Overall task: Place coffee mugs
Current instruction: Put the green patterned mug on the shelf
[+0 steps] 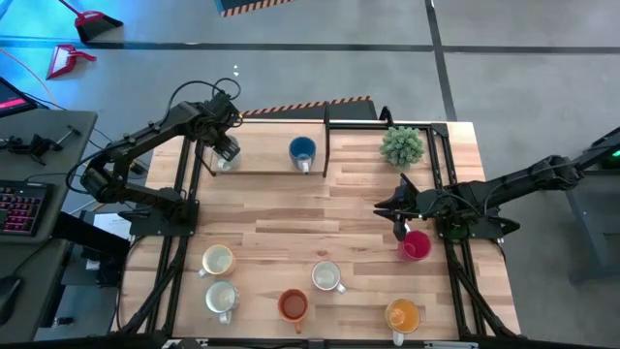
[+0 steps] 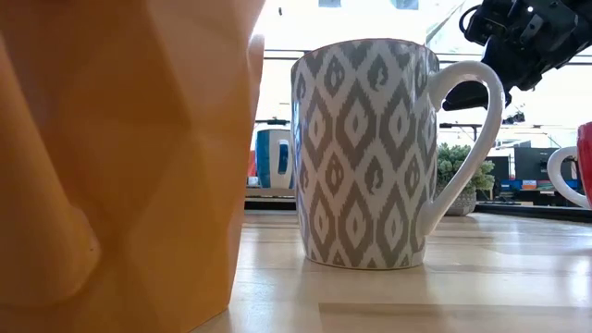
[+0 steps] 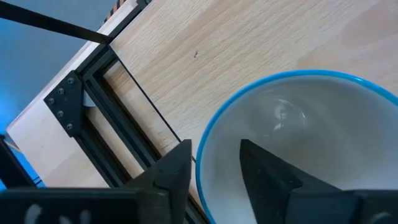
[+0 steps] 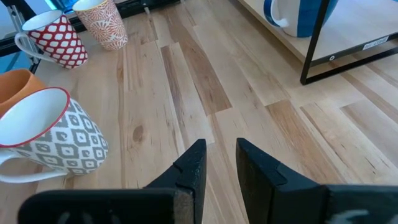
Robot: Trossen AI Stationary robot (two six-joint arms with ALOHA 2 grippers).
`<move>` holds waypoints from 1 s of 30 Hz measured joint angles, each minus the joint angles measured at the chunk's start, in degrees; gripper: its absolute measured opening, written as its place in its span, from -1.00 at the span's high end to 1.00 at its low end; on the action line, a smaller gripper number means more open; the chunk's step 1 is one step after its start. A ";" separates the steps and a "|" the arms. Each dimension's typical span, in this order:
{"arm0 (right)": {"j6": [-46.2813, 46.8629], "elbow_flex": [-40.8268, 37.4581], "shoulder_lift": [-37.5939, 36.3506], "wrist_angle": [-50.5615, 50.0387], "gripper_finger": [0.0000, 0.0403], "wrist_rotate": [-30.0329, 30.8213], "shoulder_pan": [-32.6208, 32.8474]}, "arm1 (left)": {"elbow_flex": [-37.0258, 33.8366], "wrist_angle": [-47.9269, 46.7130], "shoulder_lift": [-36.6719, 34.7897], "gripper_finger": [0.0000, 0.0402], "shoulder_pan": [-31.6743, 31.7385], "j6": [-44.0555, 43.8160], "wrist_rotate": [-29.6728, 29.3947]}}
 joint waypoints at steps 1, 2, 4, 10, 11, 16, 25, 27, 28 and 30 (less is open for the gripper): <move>0.00 0.00 -0.02 0.00 0.67 0.00 0.00 | 0.00 0.01 0.00 0.32 -0.01 0.01 0.00; 0.00 -0.01 0.00 -0.02 0.67 0.00 0.00 | 0.02 -0.03 0.00 0.29 0.00 0.01 0.00; -0.28 -0.01 -0.01 -0.02 0.67 0.00 0.00 | 0.54 -0.15 0.00 0.26 -0.01 0.04 0.00; -0.44 0.00 0.00 -0.02 0.67 0.00 0.00 | 5.44 -0.75 -0.02 0.24 -0.01 0.43 0.15; -0.43 -0.01 0.00 -0.04 0.67 0.00 0.00 | 6.18 -1.26 -0.01 0.24 -0.01 0.43 0.25; -0.45 -0.02 0.00 -0.04 0.67 0.00 0.00 | 8.99 -5.25 0.00 0.24 -0.63 0.43 0.81; -0.61 0.00 0.00 -0.72 0.67 0.00 0.00 | 9.40 -7.03 -0.02 0.24 -5.35 -1.69 7.84; -0.63 -0.01 0.00 -0.72 0.67 0.01 0.00 | 9.40 -7.20 -0.02 0.24 -6.63 -3.07 8.20; -0.63 -0.02 0.00 -0.76 0.67 0.01 0.00 | 9.40 -7.50 -0.02 0.24 -7.14 -3.84 8.27; -0.63 -0.02 0.00 -0.93 0.67 0.01 0.00 | 9.40 -8.65 -0.02 0.24 -8.12 -4.80 8.28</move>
